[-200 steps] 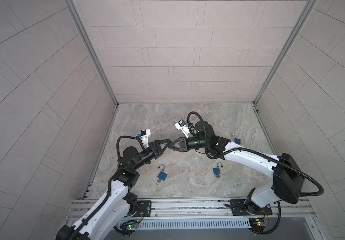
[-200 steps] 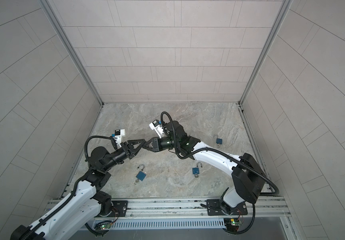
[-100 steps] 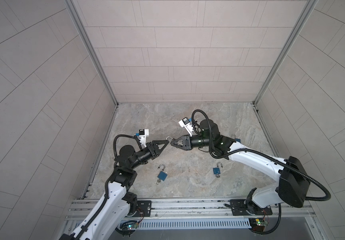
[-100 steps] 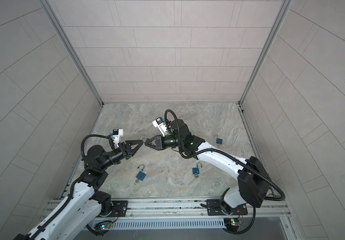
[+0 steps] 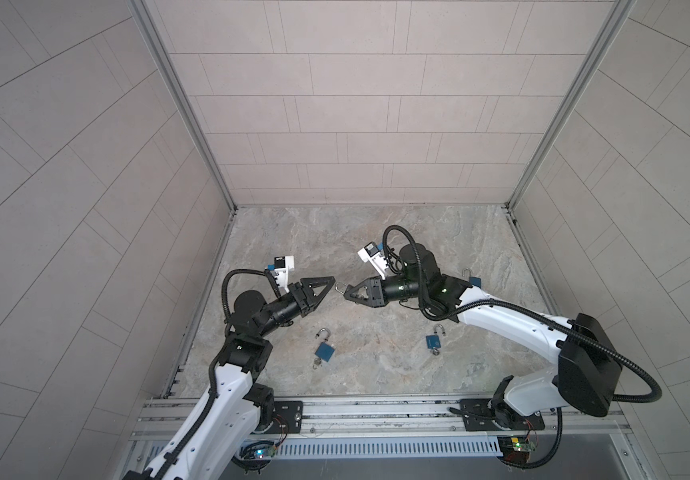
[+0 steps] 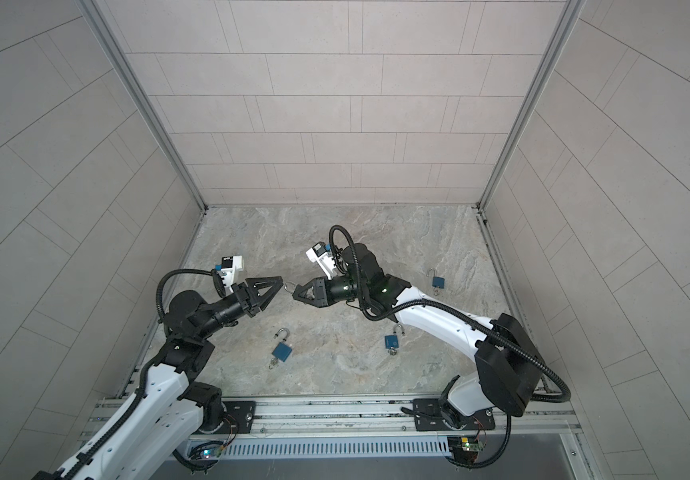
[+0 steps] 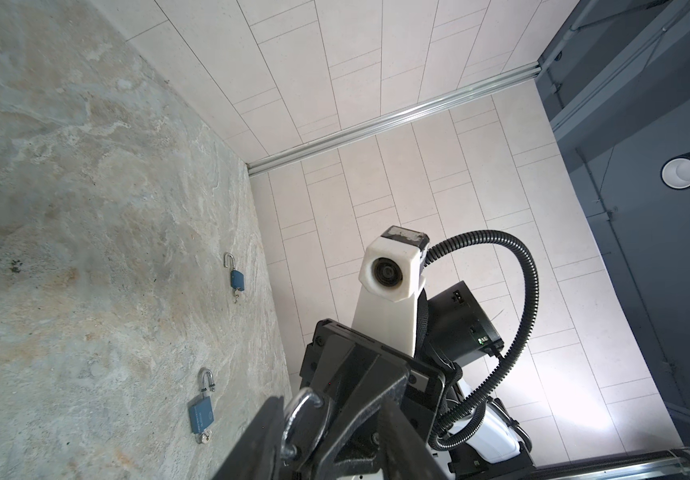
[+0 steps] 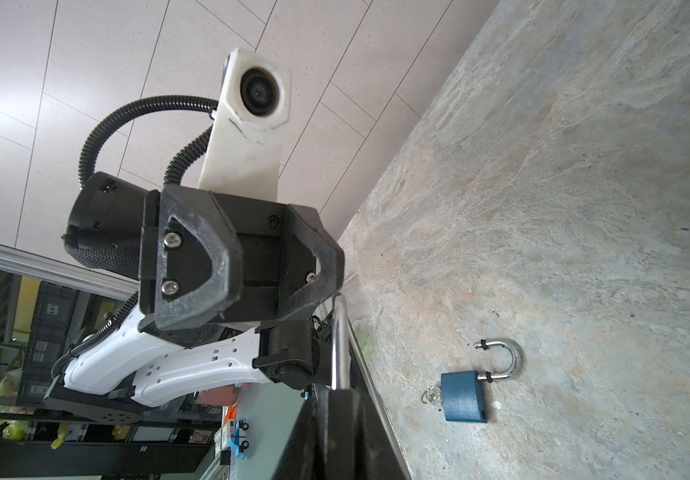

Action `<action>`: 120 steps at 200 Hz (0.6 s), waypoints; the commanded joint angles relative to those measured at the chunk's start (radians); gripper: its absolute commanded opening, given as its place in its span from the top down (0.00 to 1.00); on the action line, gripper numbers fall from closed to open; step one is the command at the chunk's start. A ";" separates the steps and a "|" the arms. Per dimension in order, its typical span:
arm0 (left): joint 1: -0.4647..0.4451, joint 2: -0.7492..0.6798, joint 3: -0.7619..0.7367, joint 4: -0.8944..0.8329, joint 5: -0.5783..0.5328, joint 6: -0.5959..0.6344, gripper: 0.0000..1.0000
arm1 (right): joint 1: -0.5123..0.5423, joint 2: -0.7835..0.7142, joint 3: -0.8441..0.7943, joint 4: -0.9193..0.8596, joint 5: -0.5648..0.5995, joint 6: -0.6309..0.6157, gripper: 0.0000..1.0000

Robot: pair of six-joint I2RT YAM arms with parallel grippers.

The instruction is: Lock with the key

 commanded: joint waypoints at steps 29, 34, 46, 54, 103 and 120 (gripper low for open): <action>0.005 0.008 0.024 -0.050 0.040 0.049 0.54 | 0.000 -0.016 0.014 0.036 -0.029 -0.008 1.00; 0.005 0.009 0.024 -0.052 0.041 0.050 0.54 | 0.000 -0.015 0.013 0.036 -0.030 -0.007 1.00; 0.005 0.015 0.027 -0.051 0.042 0.053 0.54 | 0.000 -0.014 0.015 0.036 -0.033 -0.007 1.00; 0.005 0.021 0.030 -0.050 0.042 0.055 0.54 | 0.000 -0.011 0.017 0.036 -0.035 -0.010 1.00; 0.005 0.050 0.040 -0.026 0.050 0.061 0.54 | 0.001 -0.002 0.021 0.034 -0.043 -0.009 1.00; 0.005 0.056 0.043 -0.003 0.053 0.050 0.55 | 0.002 -0.001 0.021 0.032 -0.043 -0.010 1.00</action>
